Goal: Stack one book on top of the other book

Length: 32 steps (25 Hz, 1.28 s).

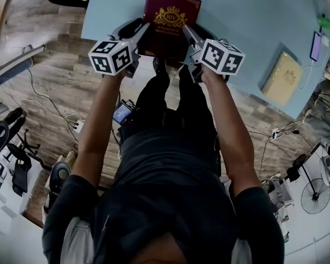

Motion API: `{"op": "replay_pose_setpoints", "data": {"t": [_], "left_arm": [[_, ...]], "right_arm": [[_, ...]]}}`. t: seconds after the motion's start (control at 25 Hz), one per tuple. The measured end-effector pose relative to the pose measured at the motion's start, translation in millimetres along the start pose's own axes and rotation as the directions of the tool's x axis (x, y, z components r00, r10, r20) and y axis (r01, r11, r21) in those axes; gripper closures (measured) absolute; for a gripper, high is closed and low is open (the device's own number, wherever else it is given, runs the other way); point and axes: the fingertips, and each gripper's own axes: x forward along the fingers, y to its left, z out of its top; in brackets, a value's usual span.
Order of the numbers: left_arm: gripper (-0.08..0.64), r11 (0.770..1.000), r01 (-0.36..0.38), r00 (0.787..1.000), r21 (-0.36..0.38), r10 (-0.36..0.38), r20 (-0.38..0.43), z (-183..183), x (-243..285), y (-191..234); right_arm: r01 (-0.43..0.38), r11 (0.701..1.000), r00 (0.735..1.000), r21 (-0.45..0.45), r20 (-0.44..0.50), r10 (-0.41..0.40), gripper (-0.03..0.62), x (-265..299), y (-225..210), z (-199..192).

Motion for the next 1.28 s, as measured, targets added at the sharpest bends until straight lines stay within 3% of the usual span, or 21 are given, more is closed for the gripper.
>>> {"op": "replay_pose_setpoints", "data": {"t": [0.72, 1.28], "left_arm": [[0.383, 0.991, 0.075, 0.995, 0.108, -0.081, 0.059, 43.9, -22.8, -60.7], [0.383, 0.965, 0.182, 0.976, 0.191, -0.201, 0.080, 68.5, -18.6, -129.4]], "right_arm": [[0.053, 0.997, 0.986, -0.058, 0.163, -0.043, 0.480, -67.9, 31.3, 44.1], [0.145, 0.989, 0.942, -0.035, 0.311, -0.127, 0.480, -143.8, 31.1, 68.6]]}}
